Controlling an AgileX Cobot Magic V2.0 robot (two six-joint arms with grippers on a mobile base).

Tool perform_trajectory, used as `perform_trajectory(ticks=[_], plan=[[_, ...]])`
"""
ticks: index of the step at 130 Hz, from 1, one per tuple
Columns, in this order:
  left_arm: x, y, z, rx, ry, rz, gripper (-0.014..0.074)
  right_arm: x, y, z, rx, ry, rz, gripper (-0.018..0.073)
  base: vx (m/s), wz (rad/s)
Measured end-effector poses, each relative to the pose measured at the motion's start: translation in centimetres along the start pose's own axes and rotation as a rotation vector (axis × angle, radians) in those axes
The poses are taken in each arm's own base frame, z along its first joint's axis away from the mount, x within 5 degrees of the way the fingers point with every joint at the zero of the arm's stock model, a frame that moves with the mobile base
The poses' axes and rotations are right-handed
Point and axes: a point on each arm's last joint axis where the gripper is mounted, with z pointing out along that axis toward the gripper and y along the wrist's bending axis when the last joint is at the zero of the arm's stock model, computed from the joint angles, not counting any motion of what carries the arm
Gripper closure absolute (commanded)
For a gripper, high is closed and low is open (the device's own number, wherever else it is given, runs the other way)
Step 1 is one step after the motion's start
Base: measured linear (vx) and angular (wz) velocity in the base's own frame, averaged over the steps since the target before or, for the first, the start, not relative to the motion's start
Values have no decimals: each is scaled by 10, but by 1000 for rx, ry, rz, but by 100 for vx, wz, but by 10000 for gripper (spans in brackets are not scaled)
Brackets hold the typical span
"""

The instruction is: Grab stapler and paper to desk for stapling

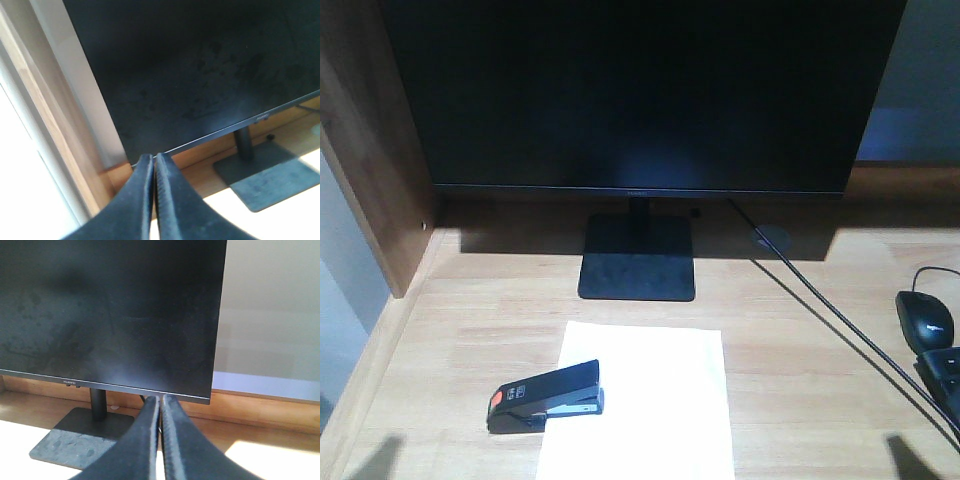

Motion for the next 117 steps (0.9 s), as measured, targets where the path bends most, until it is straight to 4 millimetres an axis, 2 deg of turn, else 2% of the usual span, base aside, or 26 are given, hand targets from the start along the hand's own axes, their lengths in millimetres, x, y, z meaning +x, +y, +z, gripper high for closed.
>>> perform_trajectory(ticks=[31,51,94,117], plan=[[-1,0,-2,1,-6,-67,603,0,0,0,0,0,0,565,0,0],[2,0,-14,-4,-20,-90,603,0,0,0,0,0,0,565,0,0],[62,-8,-40,-109,-45,-143,603,0,0,0,0,0,0,565,0,0],[91,-12,-44,-153,-41,-189,603,0,0,0,0,0,0,565,0,0]])
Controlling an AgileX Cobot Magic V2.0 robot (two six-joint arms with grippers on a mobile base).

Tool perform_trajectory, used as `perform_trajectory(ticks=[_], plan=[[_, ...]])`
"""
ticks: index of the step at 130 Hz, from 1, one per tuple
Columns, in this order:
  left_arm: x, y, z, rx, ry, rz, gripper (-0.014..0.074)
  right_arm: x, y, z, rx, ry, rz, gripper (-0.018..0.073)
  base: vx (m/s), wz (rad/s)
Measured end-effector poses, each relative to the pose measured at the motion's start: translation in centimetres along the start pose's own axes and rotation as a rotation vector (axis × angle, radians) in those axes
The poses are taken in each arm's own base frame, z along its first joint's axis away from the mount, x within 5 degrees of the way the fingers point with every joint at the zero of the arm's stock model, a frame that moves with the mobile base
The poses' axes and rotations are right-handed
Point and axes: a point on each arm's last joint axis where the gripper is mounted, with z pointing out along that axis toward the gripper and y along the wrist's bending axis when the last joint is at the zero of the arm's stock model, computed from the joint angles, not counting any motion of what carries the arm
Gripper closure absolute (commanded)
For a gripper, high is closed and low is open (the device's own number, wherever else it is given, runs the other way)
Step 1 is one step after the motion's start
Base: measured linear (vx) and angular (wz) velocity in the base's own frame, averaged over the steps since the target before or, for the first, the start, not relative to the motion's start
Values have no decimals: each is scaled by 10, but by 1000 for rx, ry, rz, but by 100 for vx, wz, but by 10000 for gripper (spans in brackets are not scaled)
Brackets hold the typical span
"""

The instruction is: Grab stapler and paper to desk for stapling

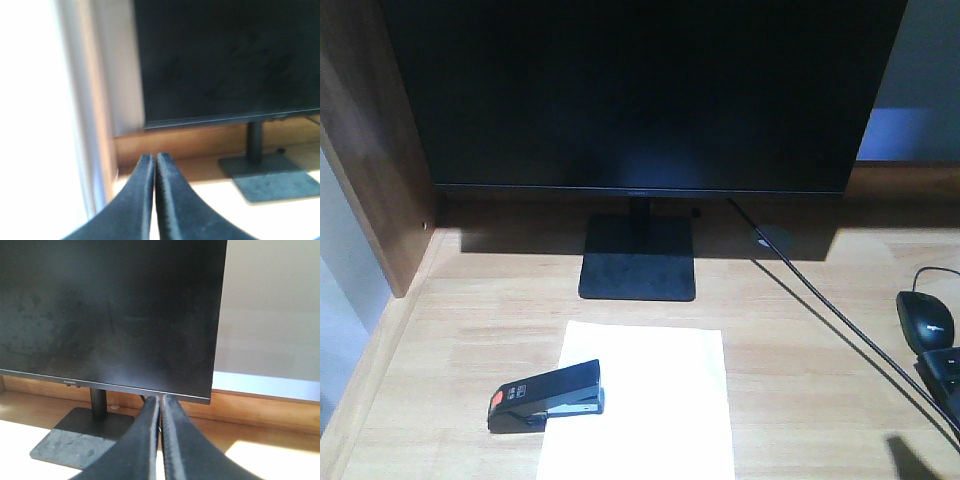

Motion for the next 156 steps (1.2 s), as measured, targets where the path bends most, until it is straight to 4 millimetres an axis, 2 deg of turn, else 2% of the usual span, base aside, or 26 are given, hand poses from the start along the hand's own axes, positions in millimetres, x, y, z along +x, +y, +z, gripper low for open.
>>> perform_trajectory(ticks=[17,156], plan=[[15,1,1,-33,39,-16,603,0,0,0,0,0,0,565,0,0],[15,2,1,-47,40,-41,603,0,0,0,0,0,0,565,0,0]])
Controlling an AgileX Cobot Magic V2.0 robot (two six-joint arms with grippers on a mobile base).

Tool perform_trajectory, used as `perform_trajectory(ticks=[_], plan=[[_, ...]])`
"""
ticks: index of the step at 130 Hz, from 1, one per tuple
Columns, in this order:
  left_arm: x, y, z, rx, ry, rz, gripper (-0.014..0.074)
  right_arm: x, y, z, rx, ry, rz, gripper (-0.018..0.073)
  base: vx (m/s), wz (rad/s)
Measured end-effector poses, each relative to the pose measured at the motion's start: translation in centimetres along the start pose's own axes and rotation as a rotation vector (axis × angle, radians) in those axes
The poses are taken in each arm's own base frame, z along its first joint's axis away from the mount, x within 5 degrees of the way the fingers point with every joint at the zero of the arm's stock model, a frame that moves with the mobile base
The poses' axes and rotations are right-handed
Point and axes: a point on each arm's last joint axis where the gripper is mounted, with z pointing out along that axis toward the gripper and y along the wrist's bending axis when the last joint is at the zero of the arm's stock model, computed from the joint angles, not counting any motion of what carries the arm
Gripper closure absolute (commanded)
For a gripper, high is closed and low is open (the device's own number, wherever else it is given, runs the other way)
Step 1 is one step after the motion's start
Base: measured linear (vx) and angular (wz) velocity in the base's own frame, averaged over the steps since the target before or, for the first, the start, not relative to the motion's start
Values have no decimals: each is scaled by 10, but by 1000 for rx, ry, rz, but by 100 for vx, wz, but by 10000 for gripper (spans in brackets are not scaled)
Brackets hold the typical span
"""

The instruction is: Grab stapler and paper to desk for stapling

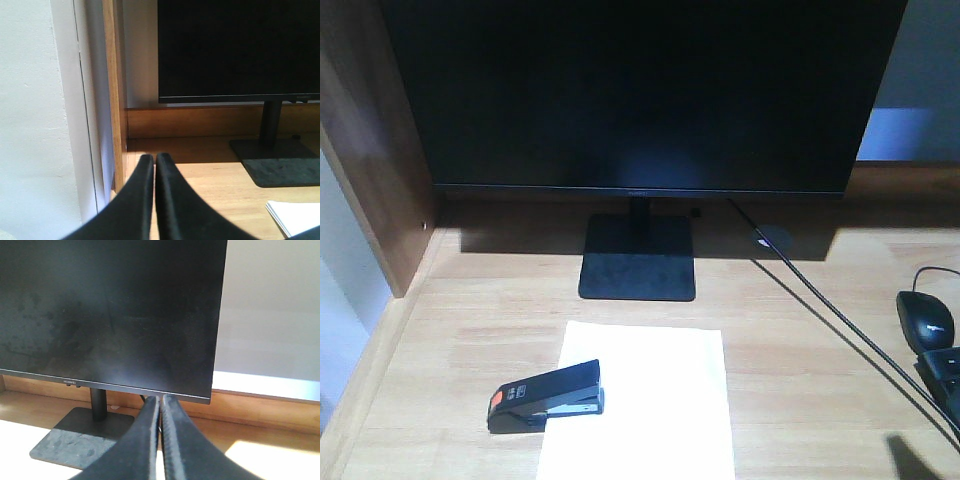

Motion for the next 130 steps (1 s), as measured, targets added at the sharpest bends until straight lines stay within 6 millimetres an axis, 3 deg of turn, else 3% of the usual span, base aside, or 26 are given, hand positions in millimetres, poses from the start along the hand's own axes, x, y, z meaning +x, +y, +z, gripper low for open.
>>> perform_trajectory(ticks=[99,130], plan=[[0,0,0,0,0,-1,603,0,-1,0,8,4,26,565,0,0],[0,0,0,0,0,-1,603,7,-4,0,46,78,27,565,0,0]])
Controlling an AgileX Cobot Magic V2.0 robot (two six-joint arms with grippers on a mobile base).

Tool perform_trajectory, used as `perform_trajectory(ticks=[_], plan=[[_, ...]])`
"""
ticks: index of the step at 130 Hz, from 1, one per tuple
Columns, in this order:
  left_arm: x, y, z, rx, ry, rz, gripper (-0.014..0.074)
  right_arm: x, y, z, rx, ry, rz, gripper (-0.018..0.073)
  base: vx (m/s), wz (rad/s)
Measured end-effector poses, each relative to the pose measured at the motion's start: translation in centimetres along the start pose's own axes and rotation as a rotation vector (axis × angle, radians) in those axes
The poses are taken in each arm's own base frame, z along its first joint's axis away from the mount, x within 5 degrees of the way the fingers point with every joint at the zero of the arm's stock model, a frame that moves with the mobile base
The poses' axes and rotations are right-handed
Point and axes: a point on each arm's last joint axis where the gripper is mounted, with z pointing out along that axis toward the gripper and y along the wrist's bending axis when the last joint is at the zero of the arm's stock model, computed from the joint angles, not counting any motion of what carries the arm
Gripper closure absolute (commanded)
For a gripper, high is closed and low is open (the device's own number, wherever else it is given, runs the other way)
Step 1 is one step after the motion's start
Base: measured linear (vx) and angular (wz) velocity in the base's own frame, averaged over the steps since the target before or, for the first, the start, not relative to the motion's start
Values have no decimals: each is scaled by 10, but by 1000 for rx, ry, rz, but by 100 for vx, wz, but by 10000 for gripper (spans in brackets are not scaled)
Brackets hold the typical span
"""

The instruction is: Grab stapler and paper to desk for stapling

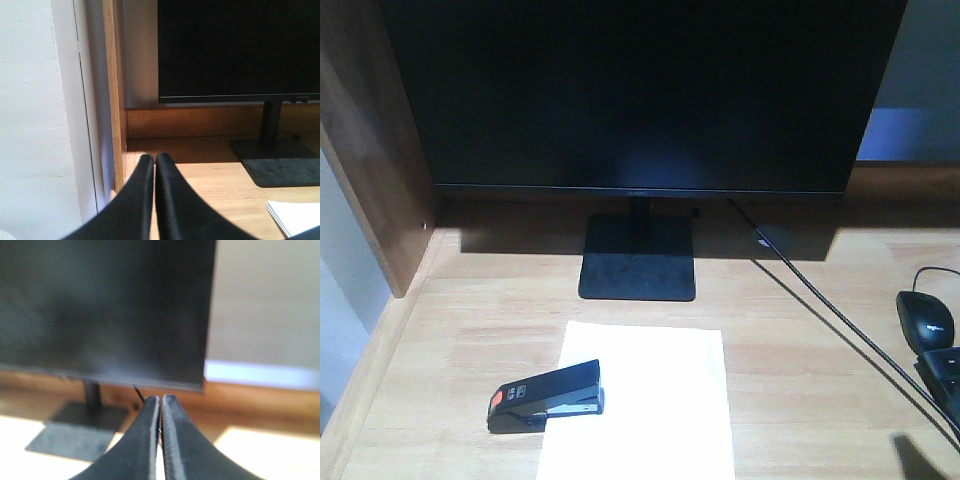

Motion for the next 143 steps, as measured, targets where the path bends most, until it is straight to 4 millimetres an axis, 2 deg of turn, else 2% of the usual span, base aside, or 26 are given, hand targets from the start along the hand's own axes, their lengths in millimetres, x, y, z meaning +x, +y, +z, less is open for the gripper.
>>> perform_trajectory(ticks=[49,72,86,111,143], plan=[[0,0,0,0,0,0,603,3,2,0,-27,36,-32,565,0,0],[0,0,0,0,0,0,603,4,-3,-3,33,15,-20,565,0,0],[0,0,0,0,0,0,603,16,-9,-8,96,-5,4,565,0,0],[0,0,0,0,0,0,603,54,-14,-19,189,1,22,565,0,0],[0,0,0,0,0,0,603,85,-12,-30,204,-47,4,565,0,0]])
